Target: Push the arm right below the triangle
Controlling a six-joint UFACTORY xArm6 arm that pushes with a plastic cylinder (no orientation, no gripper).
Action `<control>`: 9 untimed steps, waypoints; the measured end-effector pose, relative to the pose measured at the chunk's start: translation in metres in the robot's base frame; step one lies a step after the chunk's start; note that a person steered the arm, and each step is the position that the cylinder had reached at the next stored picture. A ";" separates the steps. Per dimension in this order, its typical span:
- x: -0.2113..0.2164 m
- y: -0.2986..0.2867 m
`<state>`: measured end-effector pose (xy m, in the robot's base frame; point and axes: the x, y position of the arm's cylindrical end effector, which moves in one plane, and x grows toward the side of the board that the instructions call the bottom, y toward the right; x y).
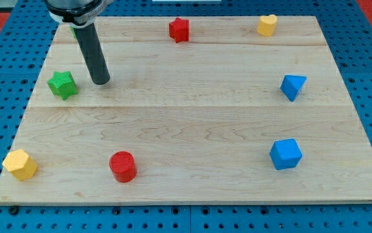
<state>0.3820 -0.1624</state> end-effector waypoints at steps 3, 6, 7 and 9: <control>-0.005 0.036; -0.026 0.178; 0.047 0.090; 0.057 0.064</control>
<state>0.4386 -0.0983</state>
